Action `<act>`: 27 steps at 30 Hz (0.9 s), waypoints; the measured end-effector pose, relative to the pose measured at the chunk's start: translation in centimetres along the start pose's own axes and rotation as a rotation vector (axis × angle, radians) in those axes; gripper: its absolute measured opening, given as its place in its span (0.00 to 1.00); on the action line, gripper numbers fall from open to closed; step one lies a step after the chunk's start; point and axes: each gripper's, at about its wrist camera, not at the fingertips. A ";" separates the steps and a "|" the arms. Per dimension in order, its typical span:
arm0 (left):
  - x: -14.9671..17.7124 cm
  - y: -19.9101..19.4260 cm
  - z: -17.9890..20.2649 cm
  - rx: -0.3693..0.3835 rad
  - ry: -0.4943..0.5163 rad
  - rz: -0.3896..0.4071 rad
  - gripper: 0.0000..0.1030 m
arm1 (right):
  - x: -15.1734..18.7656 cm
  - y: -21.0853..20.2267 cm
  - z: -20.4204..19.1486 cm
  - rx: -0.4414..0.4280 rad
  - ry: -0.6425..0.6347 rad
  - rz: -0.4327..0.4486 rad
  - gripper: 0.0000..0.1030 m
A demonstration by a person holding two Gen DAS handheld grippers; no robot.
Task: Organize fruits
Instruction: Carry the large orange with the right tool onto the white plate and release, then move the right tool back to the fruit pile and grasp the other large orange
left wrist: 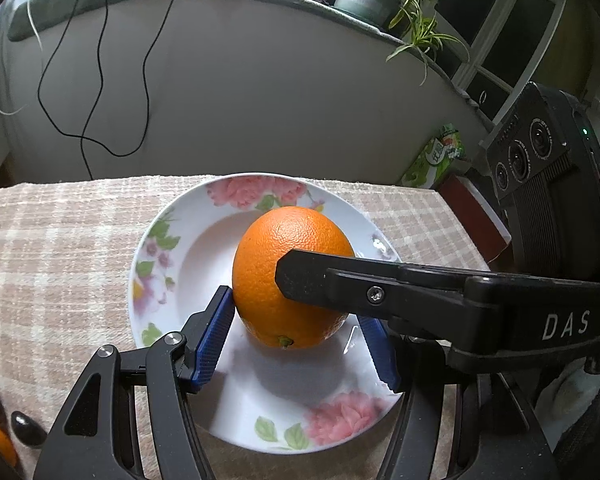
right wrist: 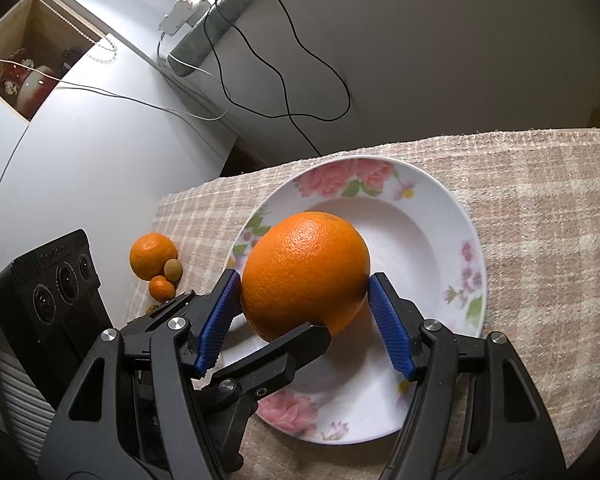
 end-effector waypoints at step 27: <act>1.5 -4.7 -0.4 -0.101 0.076 0.042 0.68 | 1.9 -4.1 -5.3 0.182 -0.151 0.089 0.89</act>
Point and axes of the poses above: each gripper's, at about its wrist camera, not at the fingertips, and y roughly the way its jaws point, z to its right, x to its underside, and after that the axes turned 9 degrees about -x, right-handed
